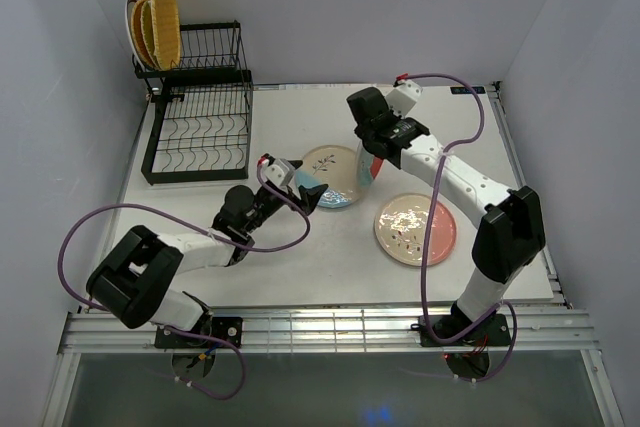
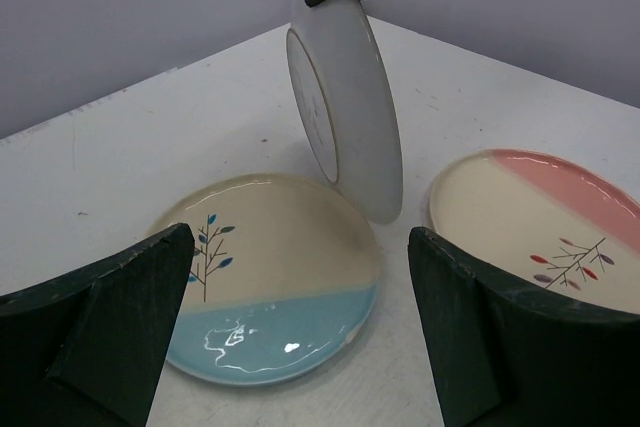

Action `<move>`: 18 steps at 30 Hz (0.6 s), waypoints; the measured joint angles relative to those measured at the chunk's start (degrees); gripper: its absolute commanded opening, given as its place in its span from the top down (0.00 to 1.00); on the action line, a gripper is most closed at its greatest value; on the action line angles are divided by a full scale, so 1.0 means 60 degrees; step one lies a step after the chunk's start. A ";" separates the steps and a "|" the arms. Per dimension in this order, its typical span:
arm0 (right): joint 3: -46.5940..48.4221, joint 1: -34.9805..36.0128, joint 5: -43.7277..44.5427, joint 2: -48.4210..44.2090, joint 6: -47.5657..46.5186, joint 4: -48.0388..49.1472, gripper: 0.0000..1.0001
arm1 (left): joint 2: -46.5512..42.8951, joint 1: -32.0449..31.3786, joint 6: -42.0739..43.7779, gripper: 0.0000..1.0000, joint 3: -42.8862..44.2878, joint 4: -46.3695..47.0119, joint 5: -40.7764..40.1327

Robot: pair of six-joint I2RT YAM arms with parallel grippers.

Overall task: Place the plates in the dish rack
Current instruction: Insert the plate into the dish rack.

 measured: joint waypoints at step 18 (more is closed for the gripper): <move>0.0404 0.1541 0.0987 -0.0423 0.1260 -0.0393 0.92 | 0.0965 -0.1188 0.1224 0.02 -0.0317 0.1494 -0.0710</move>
